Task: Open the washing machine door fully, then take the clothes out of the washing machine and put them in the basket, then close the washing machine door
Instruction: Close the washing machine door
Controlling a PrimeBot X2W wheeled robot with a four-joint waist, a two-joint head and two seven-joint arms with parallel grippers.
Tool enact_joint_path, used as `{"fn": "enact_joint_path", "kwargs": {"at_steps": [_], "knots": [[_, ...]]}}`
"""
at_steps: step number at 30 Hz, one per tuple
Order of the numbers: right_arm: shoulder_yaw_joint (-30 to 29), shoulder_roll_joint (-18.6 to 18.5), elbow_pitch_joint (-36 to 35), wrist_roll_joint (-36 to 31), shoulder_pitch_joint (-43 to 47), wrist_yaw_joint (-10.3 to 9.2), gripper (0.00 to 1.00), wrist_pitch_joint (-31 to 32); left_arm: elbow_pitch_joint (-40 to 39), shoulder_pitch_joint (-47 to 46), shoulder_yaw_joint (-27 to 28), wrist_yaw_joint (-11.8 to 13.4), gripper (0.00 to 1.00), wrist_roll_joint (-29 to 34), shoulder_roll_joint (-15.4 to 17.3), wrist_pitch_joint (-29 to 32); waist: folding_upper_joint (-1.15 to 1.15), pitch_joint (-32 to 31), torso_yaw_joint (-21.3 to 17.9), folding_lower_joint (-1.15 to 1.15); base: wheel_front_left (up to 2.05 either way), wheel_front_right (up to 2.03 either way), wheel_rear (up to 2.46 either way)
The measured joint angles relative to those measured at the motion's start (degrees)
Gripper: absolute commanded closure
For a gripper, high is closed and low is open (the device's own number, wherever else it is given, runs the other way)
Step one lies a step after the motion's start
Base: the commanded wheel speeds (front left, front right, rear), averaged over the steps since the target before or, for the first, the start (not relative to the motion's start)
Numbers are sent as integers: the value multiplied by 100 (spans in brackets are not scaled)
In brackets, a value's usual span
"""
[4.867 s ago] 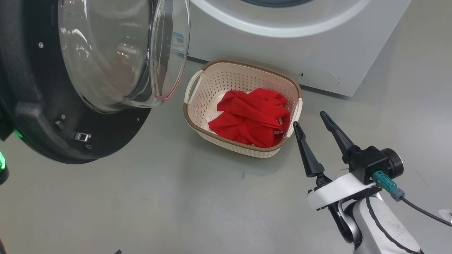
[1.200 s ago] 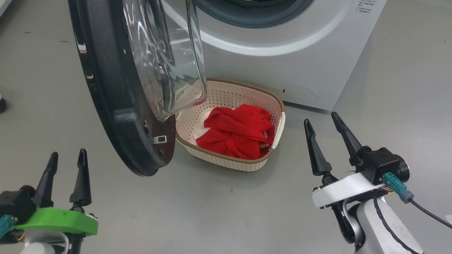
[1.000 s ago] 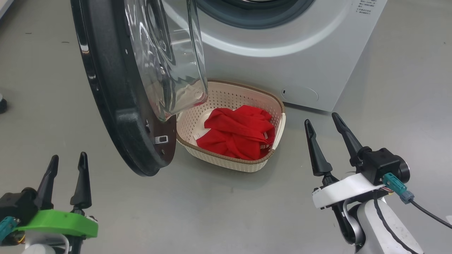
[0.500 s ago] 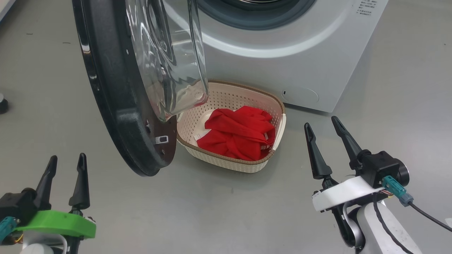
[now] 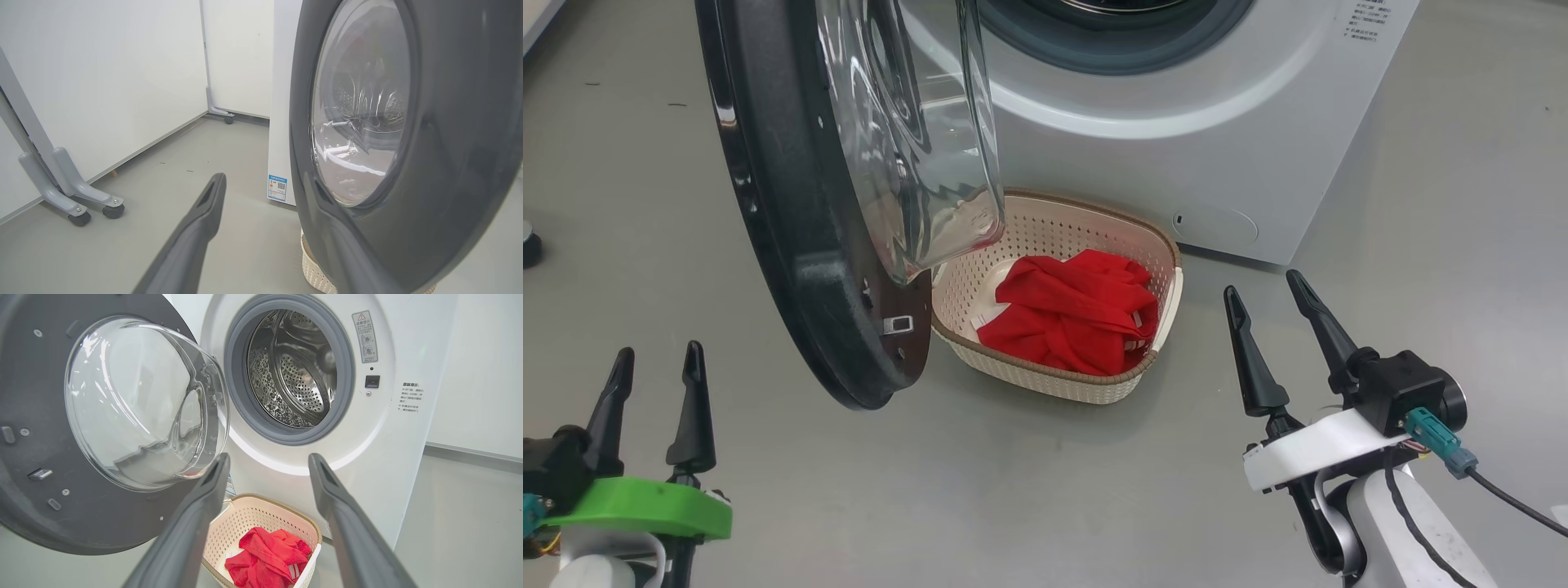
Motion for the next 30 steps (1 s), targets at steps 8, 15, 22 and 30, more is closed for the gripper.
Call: {"fn": "enact_joint_path", "kwargs": {"at_steps": [8,15,22,30], "knots": [[22,9,2,0,4,7,0,0,1,0,-92,0,100,-4,-12,0,0,-12,-8,0,0,0,0],[29,14,3,0,6,7,0,0,-33,-24,-36,0,100,-316,8,0,0,-32,-8,0,0,0,0],[42,35,4,0,10,8,0,0,-37,-211,54,0,100,-1243,-69,0,0,-23,2,0,0,0,0],[48,41,4,0,15,8,0,0,-9,-554,323,0,100,-2951,-408,528,0,33,14,0,0,0,0]]}}
